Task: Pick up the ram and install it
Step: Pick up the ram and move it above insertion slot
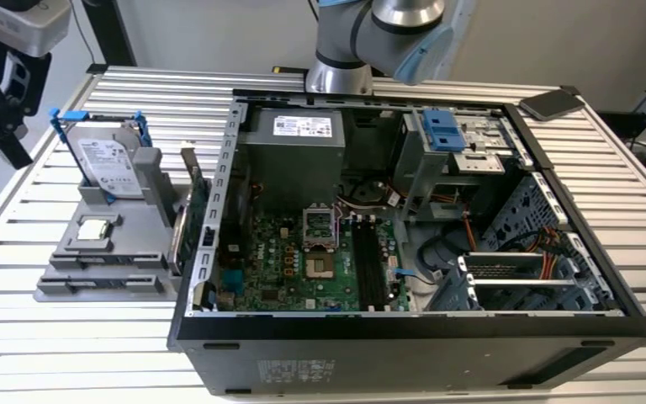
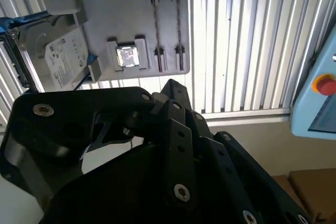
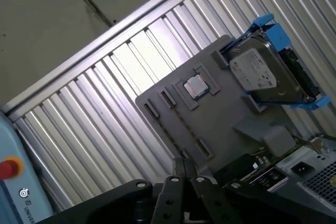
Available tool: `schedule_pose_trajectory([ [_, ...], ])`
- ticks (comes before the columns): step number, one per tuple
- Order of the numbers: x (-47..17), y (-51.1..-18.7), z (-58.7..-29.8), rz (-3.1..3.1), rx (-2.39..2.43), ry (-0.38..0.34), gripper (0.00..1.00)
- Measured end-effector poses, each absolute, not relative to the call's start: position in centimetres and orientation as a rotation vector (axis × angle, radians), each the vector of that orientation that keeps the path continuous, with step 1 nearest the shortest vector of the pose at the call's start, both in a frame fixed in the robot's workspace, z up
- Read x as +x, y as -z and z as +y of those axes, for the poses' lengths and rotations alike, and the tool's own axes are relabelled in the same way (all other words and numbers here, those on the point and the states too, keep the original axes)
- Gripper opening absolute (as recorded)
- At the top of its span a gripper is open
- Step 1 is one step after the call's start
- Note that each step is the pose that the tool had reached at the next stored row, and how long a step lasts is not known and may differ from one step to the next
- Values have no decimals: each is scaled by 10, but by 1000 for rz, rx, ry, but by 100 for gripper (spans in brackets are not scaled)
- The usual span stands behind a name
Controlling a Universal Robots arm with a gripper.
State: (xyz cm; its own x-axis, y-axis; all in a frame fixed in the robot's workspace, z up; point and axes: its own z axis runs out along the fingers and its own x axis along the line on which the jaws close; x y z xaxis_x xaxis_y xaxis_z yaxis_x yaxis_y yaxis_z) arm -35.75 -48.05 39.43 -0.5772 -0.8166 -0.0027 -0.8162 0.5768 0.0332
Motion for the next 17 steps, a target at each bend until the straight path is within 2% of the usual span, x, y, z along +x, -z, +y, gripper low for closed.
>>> schedule_pose_trajectory([
  [17,-357,-394,-480,-2638,1676,46,0],
])
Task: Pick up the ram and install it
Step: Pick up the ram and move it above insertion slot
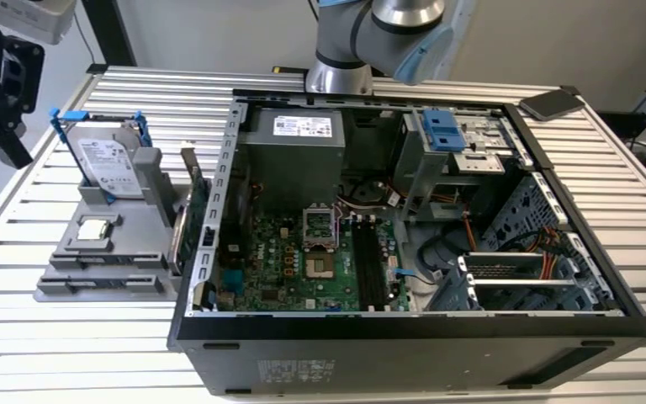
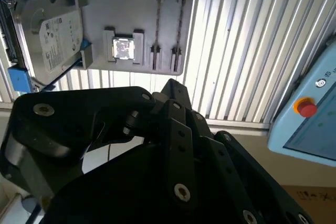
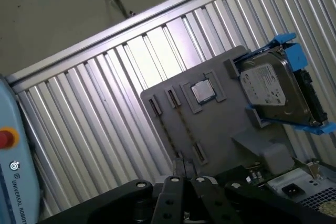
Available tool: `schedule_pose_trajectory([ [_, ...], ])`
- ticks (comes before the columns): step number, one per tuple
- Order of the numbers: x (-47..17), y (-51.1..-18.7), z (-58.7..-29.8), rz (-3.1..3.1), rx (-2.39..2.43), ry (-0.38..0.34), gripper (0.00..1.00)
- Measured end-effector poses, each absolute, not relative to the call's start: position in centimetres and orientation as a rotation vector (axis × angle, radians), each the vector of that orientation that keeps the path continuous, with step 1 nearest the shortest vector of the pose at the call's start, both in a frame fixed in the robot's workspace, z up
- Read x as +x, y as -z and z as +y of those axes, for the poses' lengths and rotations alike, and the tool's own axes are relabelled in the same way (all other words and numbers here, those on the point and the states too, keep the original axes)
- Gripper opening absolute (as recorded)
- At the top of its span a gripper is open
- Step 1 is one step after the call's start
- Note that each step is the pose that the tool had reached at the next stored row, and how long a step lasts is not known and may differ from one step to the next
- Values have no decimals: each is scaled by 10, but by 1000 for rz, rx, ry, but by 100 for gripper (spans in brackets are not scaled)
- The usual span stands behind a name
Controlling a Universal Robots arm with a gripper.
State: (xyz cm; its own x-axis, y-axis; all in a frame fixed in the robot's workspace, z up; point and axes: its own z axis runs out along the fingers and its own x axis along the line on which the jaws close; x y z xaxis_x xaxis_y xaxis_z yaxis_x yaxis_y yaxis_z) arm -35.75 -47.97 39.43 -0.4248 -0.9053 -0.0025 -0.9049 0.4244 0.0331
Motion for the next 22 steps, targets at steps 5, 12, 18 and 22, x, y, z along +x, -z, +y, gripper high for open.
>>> schedule_pose_trajectory([
  [5,-358,-394,-479,-2594,1742,44,0],
  [12,-358,-394,-479,-2523,1840,42,0],
  [18,-358,-394,-479,-2459,1923,41,0],
  [22,-358,-394,-478,-2450,1935,41,0],
])
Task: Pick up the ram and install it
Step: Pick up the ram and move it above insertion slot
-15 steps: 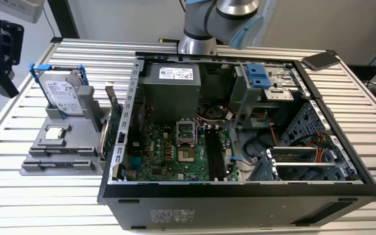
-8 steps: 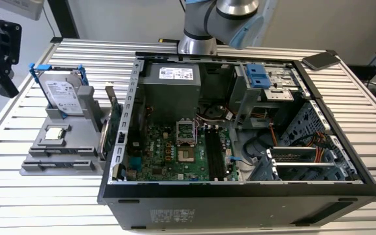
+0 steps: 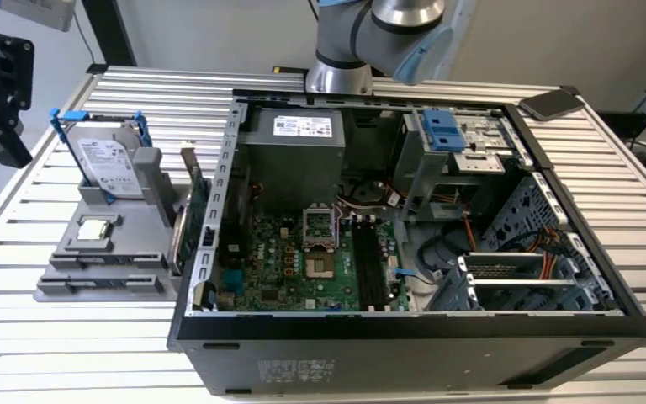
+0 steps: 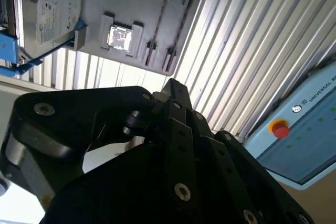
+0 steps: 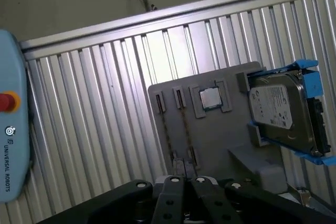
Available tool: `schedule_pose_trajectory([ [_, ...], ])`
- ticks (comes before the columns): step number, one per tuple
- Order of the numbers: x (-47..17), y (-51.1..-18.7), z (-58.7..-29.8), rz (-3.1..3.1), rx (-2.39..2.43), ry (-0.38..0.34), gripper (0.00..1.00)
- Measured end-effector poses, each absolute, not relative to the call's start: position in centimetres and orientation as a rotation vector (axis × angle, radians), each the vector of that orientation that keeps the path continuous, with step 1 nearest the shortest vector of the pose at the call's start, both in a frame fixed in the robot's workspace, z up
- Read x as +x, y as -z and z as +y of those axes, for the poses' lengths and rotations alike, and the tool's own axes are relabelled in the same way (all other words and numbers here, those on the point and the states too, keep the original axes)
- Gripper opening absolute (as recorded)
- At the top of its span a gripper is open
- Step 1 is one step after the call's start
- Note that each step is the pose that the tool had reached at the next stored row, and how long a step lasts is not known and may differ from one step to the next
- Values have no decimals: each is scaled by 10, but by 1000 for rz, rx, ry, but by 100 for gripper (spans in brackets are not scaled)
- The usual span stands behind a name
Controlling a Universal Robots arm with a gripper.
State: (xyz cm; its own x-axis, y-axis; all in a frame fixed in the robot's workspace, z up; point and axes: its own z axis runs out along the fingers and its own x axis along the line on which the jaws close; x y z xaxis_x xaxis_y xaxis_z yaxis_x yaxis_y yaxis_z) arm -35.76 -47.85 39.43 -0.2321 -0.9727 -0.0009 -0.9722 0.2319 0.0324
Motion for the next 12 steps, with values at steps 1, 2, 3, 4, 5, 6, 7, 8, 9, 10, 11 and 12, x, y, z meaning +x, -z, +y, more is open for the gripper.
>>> schedule_pose_trajectory([
  [1,-358,-394,-478,-2440,1947,40,0],
  [2,-358,-394,-478,-2428,1964,39,0],
  [3,-358,-394,-478,-2414,1981,37,0],
  [4,-358,-393,-478,-2401,2000,35,0],
  [5,-358,-393,-478,-2389,2016,33,0],
  [6,-358,-393,-478,-2378,2032,30,0],
  [7,-358,-392,-478,-2367,2048,28,0],
  [8,-357,-392,-478,-2358,2060,26,0],
  [9,-357,-391,-478,-2349,2071,26,0],
  [10,-357,-391,-478,-2342,2078,26,0],
  [11,-357,-391,-478,-2339,2082,26,0],
  [12,-357,-391,-478,-2337,2084,26,0],
])
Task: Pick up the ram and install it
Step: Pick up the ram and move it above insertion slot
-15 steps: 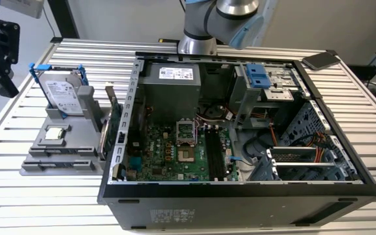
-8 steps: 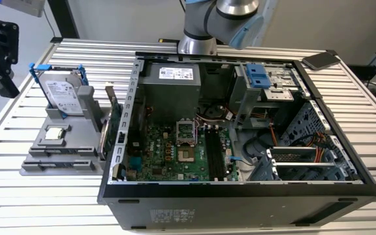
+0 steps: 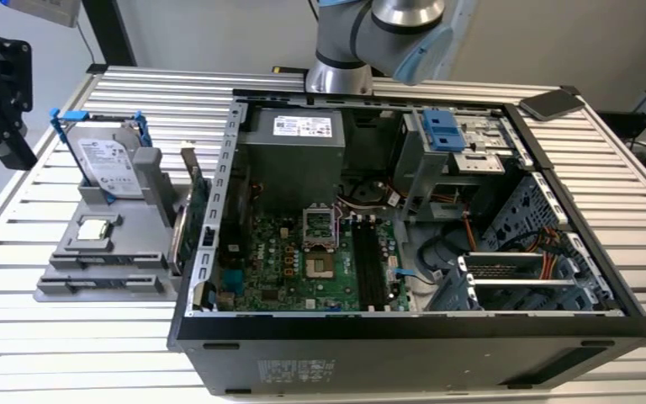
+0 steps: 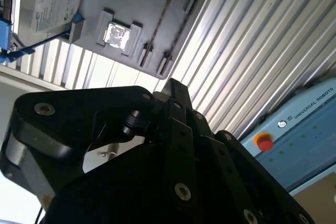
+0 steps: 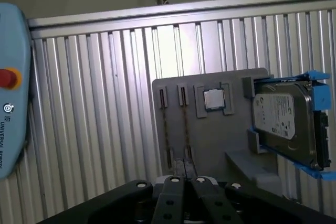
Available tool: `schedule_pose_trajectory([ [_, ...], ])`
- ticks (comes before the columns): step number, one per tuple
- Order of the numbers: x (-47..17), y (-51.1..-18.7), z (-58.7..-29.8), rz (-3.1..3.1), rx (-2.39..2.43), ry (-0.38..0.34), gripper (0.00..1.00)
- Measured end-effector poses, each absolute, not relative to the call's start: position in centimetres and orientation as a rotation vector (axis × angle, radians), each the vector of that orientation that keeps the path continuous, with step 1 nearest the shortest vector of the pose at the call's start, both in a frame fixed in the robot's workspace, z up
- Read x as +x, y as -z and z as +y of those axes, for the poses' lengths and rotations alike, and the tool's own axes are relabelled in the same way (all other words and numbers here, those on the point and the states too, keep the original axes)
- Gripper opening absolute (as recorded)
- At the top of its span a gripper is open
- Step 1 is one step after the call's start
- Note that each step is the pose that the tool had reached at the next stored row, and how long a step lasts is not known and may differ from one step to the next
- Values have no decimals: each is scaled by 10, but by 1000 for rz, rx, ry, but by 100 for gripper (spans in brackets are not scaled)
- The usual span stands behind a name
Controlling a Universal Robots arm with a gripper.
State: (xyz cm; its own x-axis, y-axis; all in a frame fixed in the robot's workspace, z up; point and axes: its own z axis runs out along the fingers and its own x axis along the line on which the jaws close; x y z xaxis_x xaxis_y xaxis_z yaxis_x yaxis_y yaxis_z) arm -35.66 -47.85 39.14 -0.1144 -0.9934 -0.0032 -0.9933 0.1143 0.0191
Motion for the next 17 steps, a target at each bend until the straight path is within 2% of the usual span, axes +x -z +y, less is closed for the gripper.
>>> schedule_pose_trajectory([
  [17,-356,-391,-478,-2323,2096,22,0],
])
